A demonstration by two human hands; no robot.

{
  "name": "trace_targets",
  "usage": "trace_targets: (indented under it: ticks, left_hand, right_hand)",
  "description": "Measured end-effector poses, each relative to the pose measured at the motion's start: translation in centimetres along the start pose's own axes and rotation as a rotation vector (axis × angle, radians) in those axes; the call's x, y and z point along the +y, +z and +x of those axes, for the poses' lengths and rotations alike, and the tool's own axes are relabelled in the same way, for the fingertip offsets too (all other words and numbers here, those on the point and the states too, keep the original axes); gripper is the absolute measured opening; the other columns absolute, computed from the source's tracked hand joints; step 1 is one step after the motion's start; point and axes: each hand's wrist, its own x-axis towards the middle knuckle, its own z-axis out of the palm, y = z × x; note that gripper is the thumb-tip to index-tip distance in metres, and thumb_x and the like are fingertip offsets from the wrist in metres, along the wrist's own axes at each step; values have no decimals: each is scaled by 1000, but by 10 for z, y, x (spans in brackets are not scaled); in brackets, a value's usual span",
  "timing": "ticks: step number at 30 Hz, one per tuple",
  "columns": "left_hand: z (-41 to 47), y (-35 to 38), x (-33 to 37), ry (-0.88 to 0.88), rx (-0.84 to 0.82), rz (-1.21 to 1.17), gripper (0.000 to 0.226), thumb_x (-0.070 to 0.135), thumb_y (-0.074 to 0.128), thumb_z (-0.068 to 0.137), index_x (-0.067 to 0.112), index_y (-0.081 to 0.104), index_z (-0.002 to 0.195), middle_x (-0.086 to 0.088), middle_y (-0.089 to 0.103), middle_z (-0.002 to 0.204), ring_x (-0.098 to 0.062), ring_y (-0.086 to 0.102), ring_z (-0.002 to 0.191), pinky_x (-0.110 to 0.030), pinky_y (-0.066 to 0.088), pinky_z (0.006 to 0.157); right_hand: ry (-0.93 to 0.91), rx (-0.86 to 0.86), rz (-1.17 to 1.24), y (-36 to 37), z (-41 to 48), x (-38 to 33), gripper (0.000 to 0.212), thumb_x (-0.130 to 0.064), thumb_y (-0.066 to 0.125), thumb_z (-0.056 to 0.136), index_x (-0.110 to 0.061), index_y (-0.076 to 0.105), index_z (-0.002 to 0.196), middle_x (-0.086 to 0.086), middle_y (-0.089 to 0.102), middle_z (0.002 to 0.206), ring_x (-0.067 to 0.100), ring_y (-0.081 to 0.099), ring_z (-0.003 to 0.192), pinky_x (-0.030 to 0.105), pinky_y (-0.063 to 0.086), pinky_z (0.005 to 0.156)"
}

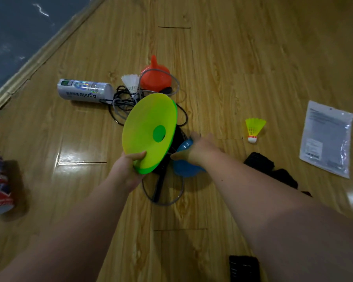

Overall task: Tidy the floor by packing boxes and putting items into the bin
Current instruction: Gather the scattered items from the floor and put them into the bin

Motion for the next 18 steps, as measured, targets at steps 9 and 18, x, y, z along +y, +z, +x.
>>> trace_targets:
  ticks: [9, 18]
  left_hand:
    - [0, 1, -1, 20, 3, -24, 57, -10, 48, 90, 10, 45, 142, -19, 57, 133, -34, 64, 98, -36, 58, 54]
    - [4, -4, -3, -10, 86, -8, 52, -10, 49, 90, 6, 47, 140, -18, 61, 126, -32, 65, 96, -37, 55, 59]
  right_hand:
    - [-89, -173, -6, 20, 6, -5, 106, -50, 83, 65, -18, 30, 151, 10, 43, 146, 31, 47, 128, 35, 42, 103]
    - [163, -85, 325, 39, 11, 15, 84, -44, 72, 79, -17, 33, 148, 9, 45, 142, 32, 50, 123, 35, 45, 98]
